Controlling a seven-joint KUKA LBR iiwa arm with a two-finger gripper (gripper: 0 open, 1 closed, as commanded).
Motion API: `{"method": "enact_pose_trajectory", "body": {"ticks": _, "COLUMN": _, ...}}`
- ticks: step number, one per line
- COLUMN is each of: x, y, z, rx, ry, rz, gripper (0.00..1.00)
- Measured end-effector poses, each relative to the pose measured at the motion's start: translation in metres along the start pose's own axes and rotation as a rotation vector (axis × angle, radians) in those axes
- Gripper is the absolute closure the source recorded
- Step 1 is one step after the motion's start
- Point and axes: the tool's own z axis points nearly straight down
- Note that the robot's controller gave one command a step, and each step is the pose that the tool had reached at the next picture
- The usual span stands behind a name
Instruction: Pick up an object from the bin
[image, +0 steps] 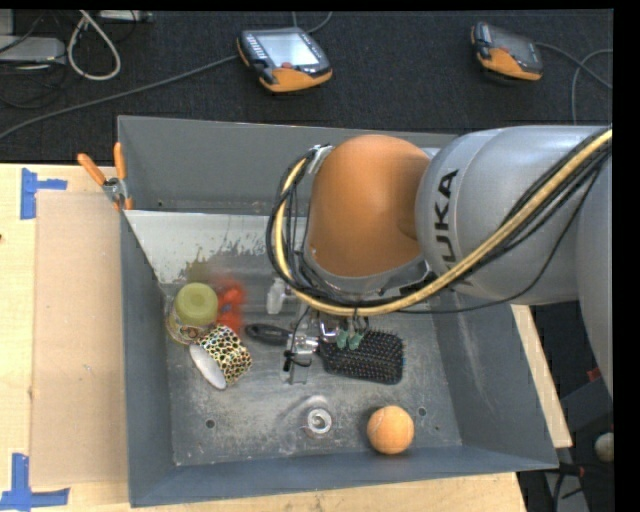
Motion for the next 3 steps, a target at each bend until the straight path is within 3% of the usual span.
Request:
{"method": "enact_pose_trajectory", "body": {"ticks": 1, "x": -0.002, "y": -0.001, "z": -0.004, "rx": -0.001, "ry": -0.007, "rz": 0.004, "gripper": 0.00}}
{"method": "enact_pose_trajectory", "body": {"ticks": 2, "x": -0.035, "y": 0.055, "z": 0.022, "rx": -0.002, "ry": -0.010, "rz": 0.068, "gripper": 0.00}}
{"method": "enact_pose_trajectory", "body": {"ticks": 3, "x": -0.056, "y": 0.108, "z": 0.037, "rx": -0.003, "ry": -0.011, "rz": 0.097, "gripper": 0.00}}
